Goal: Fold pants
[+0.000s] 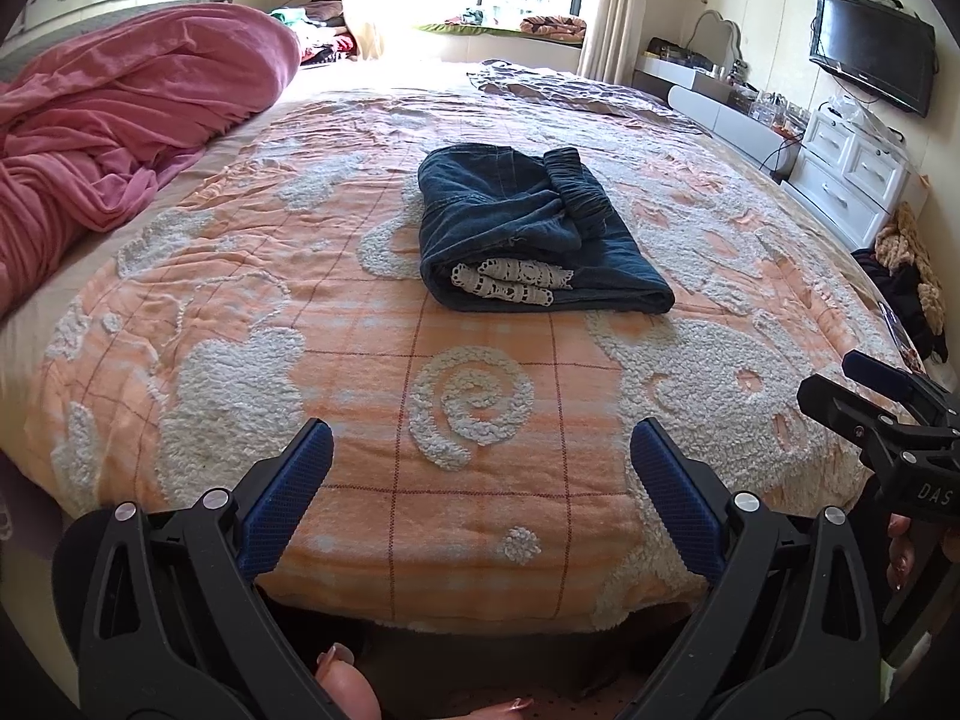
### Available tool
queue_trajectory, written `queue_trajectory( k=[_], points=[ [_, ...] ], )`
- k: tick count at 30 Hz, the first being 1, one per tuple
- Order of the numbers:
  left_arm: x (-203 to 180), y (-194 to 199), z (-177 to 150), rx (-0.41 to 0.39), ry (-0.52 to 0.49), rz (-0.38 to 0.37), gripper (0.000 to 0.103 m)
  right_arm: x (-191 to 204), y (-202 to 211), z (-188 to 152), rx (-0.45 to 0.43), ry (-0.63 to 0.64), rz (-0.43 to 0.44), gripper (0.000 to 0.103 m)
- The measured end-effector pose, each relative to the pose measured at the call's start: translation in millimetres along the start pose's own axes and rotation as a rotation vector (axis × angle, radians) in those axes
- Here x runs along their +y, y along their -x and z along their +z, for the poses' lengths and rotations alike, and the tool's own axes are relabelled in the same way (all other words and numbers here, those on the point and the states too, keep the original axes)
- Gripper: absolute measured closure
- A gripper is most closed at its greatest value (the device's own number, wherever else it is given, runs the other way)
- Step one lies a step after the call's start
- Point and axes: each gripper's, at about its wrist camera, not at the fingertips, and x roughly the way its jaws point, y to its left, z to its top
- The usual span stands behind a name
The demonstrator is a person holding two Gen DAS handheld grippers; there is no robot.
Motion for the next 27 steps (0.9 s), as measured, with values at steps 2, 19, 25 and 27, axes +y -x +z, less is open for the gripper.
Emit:
queue_trajectory(
  k=[2, 19, 25, 27],
  points=[
    [0.2, 0.1, 0.0, 0.000, 0.000, 0.002, 0.010, 0.0, 0.2, 0.1, -0.001, 0.001, 0.000, 0.005],
    [1.2, -1.2, -1.2, 0.012, 0.005, 0.004, 0.010, 0.9, 1.5, 0.0, -0.004, 0.004, -0.009, 0.005],
    [0.3, 0.3, -1.7, 0.012, 0.006, 0.001, 0.010, -0.3, 0.9, 0.1, -0.001, 0.000, -0.013, 0.005],
    [0.4, 0.2, -1.7, 0.012, 0.006, -0.001, 0.010, -0.1, 0.7, 0.1, 0.000, 0.001, -0.016, 0.005]
  ],
)
